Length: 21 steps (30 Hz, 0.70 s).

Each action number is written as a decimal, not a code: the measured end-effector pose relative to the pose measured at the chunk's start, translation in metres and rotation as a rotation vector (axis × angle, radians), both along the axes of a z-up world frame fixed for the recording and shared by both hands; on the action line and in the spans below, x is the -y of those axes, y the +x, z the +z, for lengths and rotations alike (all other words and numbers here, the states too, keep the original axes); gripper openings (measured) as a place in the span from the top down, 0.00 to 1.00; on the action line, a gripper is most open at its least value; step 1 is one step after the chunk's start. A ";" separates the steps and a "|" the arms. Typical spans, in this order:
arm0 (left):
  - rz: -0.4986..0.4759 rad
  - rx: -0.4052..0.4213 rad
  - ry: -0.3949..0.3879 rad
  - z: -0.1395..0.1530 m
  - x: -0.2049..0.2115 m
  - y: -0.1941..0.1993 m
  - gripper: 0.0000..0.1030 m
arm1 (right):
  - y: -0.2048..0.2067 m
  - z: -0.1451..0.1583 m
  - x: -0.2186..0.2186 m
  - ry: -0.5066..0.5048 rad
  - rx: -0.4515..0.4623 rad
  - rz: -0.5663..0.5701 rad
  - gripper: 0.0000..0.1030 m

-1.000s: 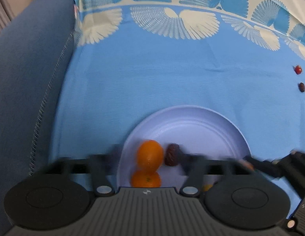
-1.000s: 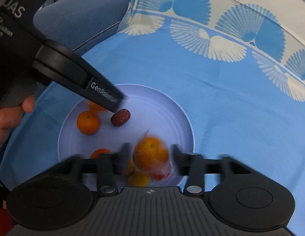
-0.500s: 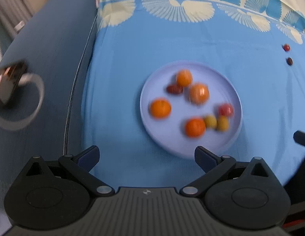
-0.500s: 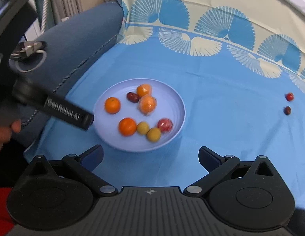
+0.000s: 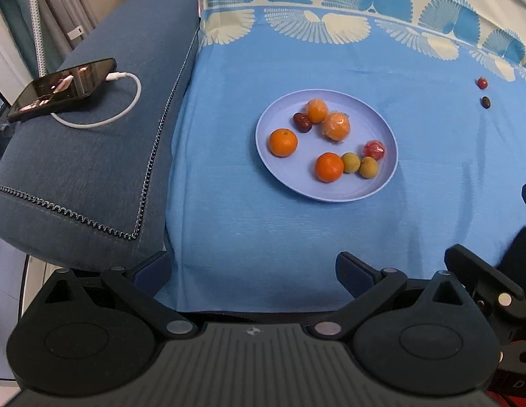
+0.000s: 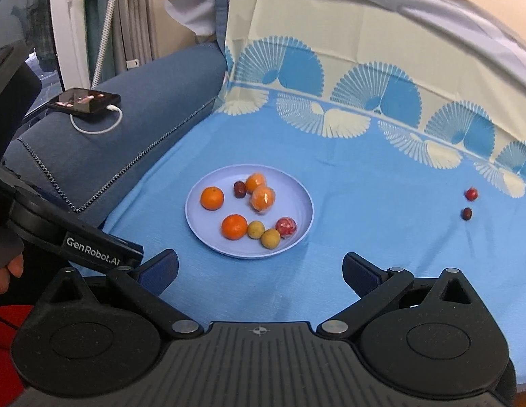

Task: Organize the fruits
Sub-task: 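Lift both tools back from the plate and hold still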

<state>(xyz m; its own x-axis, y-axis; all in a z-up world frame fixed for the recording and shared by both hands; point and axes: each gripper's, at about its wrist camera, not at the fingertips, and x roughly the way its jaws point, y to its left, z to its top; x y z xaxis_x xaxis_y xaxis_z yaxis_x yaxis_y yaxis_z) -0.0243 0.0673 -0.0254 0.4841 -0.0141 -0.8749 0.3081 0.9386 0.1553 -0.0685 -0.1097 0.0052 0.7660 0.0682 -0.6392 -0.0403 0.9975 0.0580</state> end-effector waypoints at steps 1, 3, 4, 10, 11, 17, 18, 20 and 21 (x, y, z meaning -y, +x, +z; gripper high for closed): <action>-0.002 0.007 -0.001 0.002 -0.001 -0.002 0.00 | -0.003 0.002 0.000 -0.001 0.008 -0.001 0.01; -0.004 0.025 -0.006 0.007 0.000 -0.005 0.00 | -0.007 0.004 -0.002 -0.004 0.019 -0.005 0.01; -0.004 0.033 -0.007 0.009 0.000 -0.007 0.00 | -0.008 0.005 -0.002 -0.004 0.024 -0.007 0.01; -0.024 0.061 -0.009 0.017 0.003 -0.014 0.00 | -0.017 0.010 -0.001 -0.006 0.052 -0.021 0.01; -0.029 0.066 -0.009 0.018 0.004 -0.015 0.00 | -0.018 0.010 -0.002 -0.008 0.054 -0.021 0.01; -0.033 0.073 -0.009 0.019 0.005 -0.018 0.00 | -0.020 0.012 -0.004 -0.013 0.062 -0.017 0.01; -0.033 0.074 -0.009 0.019 0.004 -0.018 0.00 | -0.020 0.012 -0.003 -0.013 0.062 -0.017 0.01; -0.034 0.075 -0.009 0.019 0.005 -0.018 0.00 | -0.020 0.012 -0.003 -0.014 0.061 -0.017 0.01; -0.034 0.075 -0.008 0.019 0.005 -0.018 0.00 | -0.020 0.012 -0.003 -0.014 0.062 -0.016 0.01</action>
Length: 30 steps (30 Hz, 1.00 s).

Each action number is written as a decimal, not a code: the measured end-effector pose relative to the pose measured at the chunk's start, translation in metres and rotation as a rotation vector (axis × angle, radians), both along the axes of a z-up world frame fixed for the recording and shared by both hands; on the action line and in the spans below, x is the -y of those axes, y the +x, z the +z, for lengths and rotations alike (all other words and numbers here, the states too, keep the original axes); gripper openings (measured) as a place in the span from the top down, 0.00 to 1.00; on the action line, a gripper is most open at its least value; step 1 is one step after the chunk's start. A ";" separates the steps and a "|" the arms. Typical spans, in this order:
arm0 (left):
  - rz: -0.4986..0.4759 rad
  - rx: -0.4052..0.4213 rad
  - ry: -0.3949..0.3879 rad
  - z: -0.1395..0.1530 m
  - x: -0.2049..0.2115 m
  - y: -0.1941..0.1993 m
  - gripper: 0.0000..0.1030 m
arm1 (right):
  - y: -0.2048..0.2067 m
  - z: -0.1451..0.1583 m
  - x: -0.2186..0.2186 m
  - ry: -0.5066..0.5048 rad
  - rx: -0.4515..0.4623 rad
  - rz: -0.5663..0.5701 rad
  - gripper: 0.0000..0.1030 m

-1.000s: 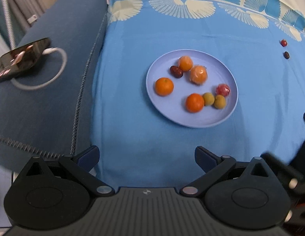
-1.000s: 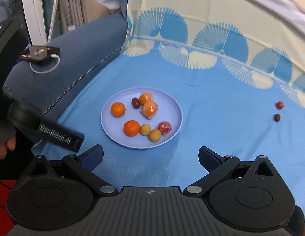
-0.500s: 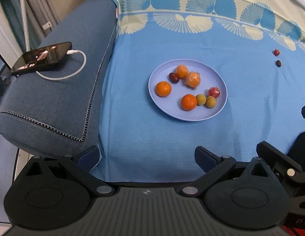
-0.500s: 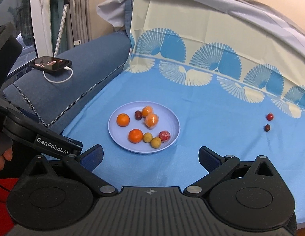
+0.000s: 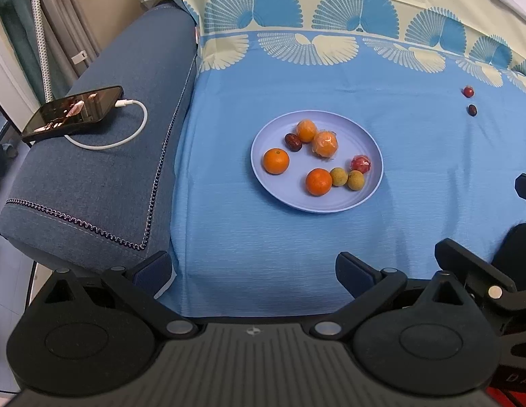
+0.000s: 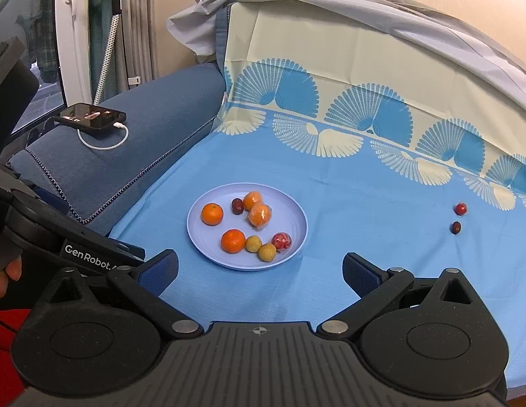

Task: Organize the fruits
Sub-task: 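Lift both tools back from the plate and hold still, then move both tools toward the red fruit and date on the sheet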

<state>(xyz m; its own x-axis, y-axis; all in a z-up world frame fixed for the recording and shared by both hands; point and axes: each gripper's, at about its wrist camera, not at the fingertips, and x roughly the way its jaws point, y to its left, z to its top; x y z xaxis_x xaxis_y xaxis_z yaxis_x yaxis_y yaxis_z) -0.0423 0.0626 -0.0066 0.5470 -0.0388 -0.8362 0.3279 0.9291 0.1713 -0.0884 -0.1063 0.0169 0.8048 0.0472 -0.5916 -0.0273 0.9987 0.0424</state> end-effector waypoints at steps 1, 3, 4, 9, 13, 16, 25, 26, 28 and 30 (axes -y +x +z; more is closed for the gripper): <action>0.000 -0.002 0.001 0.000 0.000 0.000 0.00 | 0.000 0.000 0.000 0.000 -0.001 0.001 0.01; 0.000 -0.002 0.000 0.000 0.000 0.001 0.00 | 0.000 0.000 0.001 0.000 -0.002 0.002 0.01; 0.000 -0.002 0.000 0.000 0.000 0.001 0.00 | 0.000 0.000 0.001 0.000 -0.003 0.002 0.01; -0.002 -0.002 0.002 0.000 0.000 0.001 0.00 | 0.000 -0.001 0.001 0.003 -0.008 0.002 0.01; -0.004 -0.001 0.009 -0.001 0.001 0.002 0.00 | 0.002 -0.002 0.002 0.010 -0.013 0.002 0.01; -0.005 0.002 0.016 -0.001 0.002 0.003 0.00 | 0.005 -0.004 0.005 0.022 -0.020 -0.004 0.01; 0.003 0.018 0.051 0.001 0.012 0.024 0.00 | 0.017 -0.021 0.026 0.094 -0.048 -0.071 0.01; 0.002 0.018 0.057 0.001 0.015 0.027 0.00 | 0.019 -0.024 0.030 0.104 -0.053 -0.083 0.01; -0.002 0.012 0.065 0.000 0.021 0.033 0.00 | 0.023 -0.030 0.040 0.123 -0.060 -0.113 0.01; -0.006 0.003 0.069 0.000 0.029 0.040 0.00 | 0.028 -0.036 0.050 0.137 -0.064 -0.143 0.01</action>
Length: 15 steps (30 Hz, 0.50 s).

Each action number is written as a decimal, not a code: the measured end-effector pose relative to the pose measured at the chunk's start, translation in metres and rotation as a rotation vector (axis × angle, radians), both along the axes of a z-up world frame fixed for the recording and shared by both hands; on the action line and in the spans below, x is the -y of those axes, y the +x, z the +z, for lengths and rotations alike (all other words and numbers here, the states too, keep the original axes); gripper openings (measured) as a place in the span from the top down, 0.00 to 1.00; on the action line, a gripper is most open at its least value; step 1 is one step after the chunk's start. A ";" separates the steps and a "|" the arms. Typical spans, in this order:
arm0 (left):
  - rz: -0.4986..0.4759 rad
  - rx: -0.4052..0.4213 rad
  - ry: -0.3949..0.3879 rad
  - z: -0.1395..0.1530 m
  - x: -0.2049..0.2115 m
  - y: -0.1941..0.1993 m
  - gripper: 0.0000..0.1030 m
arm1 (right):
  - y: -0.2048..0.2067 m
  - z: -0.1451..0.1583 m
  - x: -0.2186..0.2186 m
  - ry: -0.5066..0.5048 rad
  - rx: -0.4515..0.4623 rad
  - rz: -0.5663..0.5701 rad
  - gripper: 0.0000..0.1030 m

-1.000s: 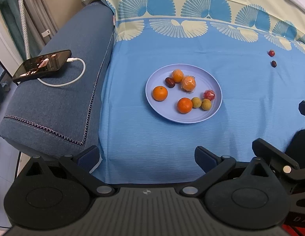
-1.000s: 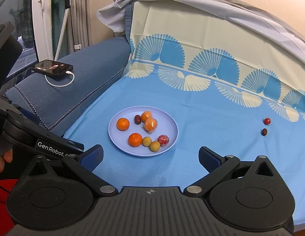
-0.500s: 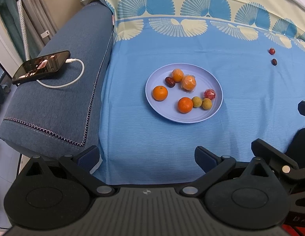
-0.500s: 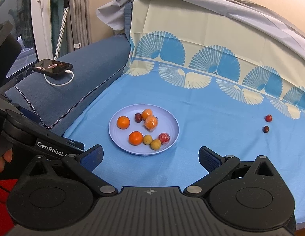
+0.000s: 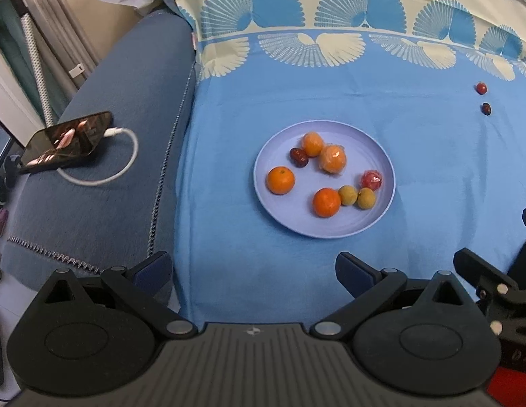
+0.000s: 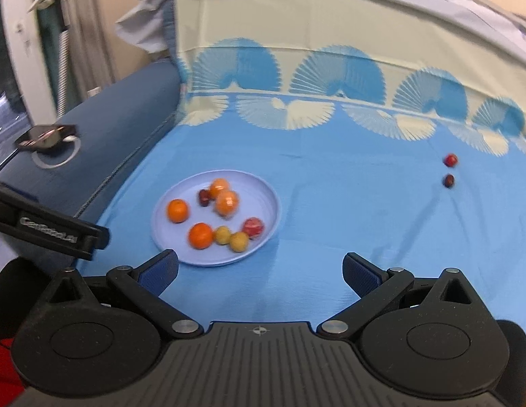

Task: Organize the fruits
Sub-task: 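Move both tools toward the red fruit and date on the sheet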

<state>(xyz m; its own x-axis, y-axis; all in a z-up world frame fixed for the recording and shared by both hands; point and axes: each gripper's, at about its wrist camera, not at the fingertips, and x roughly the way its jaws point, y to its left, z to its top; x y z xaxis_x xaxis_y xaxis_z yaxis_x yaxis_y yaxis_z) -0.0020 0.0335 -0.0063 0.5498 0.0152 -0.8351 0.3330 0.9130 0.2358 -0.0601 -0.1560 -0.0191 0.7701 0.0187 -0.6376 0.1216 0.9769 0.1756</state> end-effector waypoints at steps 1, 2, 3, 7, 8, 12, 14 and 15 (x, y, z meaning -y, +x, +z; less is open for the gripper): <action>-0.003 0.000 0.005 0.000 0.004 0.003 0.00 | 0.003 -0.004 0.007 0.005 -0.003 -0.020 0.01; -0.009 0.000 0.013 -0.001 0.009 0.006 0.00 | 0.006 -0.008 0.013 0.006 -0.006 -0.037 0.01; -0.016 -0.002 0.019 -0.001 0.016 0.010 0.00 | 0.009 -0.011 0.020 0.005 -0.009 -0.058 0.01; -0.044 -0.029 0.018 -0.003 0.041 0.025 0.00 | 0.027 -0.032 0.058 -0.021 -0.010 -0.178 0.01; -0.049 -0.038 0.016 -0.005 0.047 0.029 0.00 | 0.031 -0.037 0.068 -0.029 -0.008 -0.208 0.01; -0.071 -0.065 0.022 -0.011 0.076 0.049 0.00 | 0.055 -0.064 0.123 -0.074 0.001 -0.370 0.01; -0.081 -0.075 0.026 -0.013 0.090 0.060 0.00 | 0.070 -0.079 0.151 -0.099 0.008 -0.449 0.01; -0.085 -0.083 0.027 -0.015 0.097 0.065 0.00 | 0.078 -0.086 0.165 -0.107 0.003 -0.479 0.01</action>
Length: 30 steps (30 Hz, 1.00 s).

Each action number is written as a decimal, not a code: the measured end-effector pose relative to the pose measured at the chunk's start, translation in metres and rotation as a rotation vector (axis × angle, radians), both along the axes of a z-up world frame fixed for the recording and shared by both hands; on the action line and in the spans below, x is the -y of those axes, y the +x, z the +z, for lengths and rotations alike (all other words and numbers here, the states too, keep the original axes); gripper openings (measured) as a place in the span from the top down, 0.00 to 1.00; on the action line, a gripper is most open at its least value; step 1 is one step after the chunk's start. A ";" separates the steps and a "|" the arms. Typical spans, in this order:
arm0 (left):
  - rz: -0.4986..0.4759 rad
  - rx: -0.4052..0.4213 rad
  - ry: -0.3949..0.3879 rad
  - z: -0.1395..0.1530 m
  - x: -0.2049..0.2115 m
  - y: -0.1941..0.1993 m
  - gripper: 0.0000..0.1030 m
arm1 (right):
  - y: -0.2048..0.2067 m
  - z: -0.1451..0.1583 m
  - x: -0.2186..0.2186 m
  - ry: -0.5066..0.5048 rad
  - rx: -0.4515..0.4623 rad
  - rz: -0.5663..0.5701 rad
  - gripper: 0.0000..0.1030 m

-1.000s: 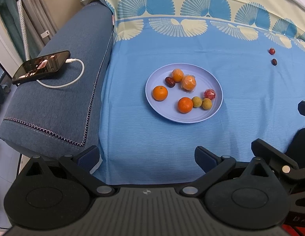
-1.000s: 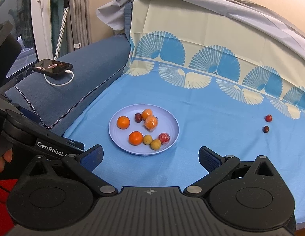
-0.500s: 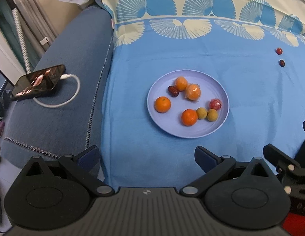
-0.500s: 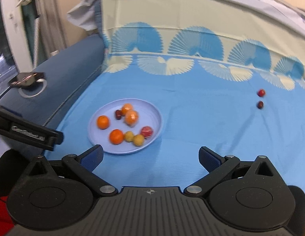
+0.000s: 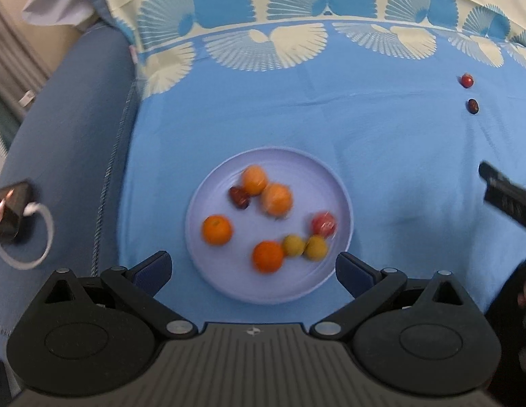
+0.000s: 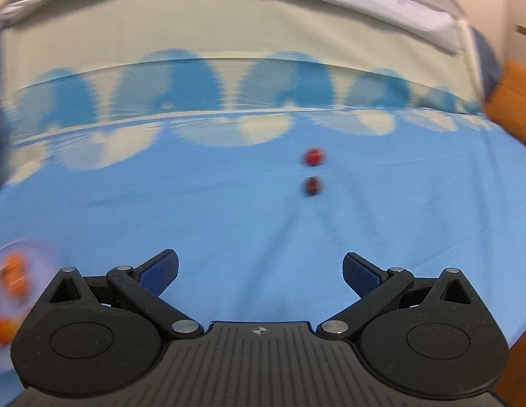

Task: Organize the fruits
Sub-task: 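Move both tools toward the red fruit and date on the sheet, then grasp the red fruit with the left tool while the right tool grasps the date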

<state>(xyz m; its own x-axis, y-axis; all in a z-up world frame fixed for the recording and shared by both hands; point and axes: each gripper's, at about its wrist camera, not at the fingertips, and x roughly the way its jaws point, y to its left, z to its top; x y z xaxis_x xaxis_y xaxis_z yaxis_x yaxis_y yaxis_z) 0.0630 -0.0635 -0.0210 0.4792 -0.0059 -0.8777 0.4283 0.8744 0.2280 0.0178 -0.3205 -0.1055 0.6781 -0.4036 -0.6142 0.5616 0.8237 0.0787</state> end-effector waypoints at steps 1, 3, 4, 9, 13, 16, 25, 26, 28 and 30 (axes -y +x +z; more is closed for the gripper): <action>-0.003 -0.009 -0.002 -0.002 0.007 0.006 0.00 | 0.009 -0.008 0.014 -0.005 -0.003 -0.028 0.01; -0.002 -0.023 -0.006 -0.005 0.022 0.018 0.00 | 0.029 -0.023 0.038 -0.016 -0.016 -0.076 0.01; -0.001 -0.029 -0.005 -0.007 0.029 0.024 0.00 | 0.039 -0.031 0.050 -0.025 -0.023 -0.097 0.01; -0.007 -0.056 0.015 -0.023 0.066 0.053 0.00 | 0.086 -0.067 0.098 -0.045 -0.062 -0.156 0.01; -0.038 -0.051 0.041 -0.038 0.098 0.070 0.00 | 0.118 -0.095 0.131 -0.022 -0.095 -0.152 0.01; -0.069 -0.059 0.047 -0.051 0.131 0.083 0.00 | 0.126 -0.098 0.140 -0.010 -0.056 -0.144 0.04; -0.226 0.025 -0.034 -0.078 0.258 0.115 0.00 | 0.100 -0.088 0.177 -0.080 -0.048 -0.304 0.80; -0.259 0.038 -0.052 -0.082 0.277 0.118 0.00 | 0.093 -0.089 0.187 -0.084 -0.056 -0.356 0.80; -0.336 0.065 -0.104 -0.087 0.314 0.122 0.00 | 0.076 -0.092 0.210 -0.057 -0.070 -0.473 0.80; -0.422 0.078 -0.151 -0.095 0.349 0.124 0.00 | 0.061 -0.096 0.228 -0.012 -0.065 -0.559 0.80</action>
